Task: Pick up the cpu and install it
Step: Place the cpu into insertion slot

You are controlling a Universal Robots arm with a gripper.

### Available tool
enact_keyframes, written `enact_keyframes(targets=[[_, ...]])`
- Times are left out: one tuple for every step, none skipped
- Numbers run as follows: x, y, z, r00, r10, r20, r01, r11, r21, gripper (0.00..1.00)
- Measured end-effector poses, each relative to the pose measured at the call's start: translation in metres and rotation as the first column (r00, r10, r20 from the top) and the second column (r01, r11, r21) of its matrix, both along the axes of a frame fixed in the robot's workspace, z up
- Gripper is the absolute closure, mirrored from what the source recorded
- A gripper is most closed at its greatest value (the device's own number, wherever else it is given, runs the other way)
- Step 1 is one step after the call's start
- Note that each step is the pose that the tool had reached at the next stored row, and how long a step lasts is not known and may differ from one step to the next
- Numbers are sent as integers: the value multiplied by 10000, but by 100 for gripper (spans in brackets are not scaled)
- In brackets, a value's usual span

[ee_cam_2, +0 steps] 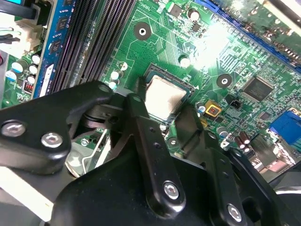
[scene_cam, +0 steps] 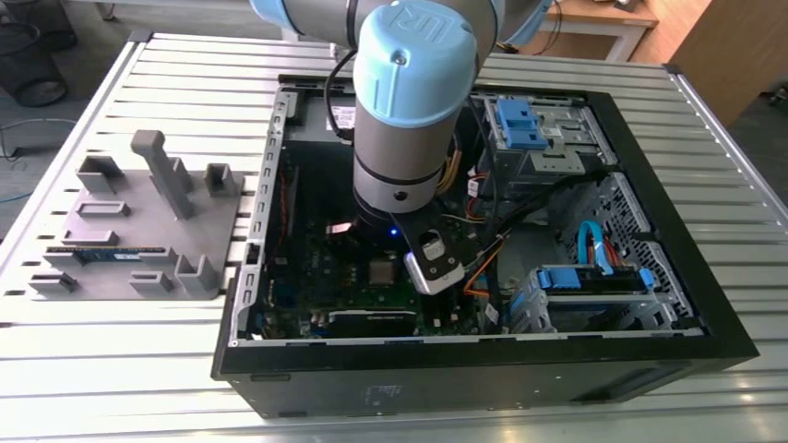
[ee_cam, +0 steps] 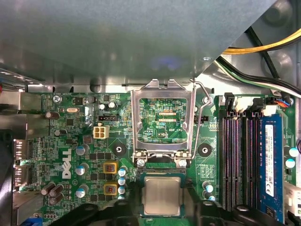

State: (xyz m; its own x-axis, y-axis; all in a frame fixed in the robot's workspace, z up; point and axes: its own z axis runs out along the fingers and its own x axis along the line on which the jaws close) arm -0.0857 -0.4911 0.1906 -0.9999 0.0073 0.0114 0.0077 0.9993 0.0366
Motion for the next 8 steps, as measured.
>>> enact_keyframes(targets=[[0,-1,1,10000,0,0,0,10000,-4,53],[0,0,2,10000,0,-1,0,10000,-4,53],[0,0,2,10000,1,-1,-1,10000,-3,57],[0,0,2,10000,0,-1,0,10000,-2,57],[0,0,2,10000,0,-1,0,10000,-1,57],[0,0,1,10000,0,-1,0,10000,-1,57],[0,0,1,10000,0,0,0,10000,0,57],[0,0,1,10000,0,0,0,10000,0,57]])
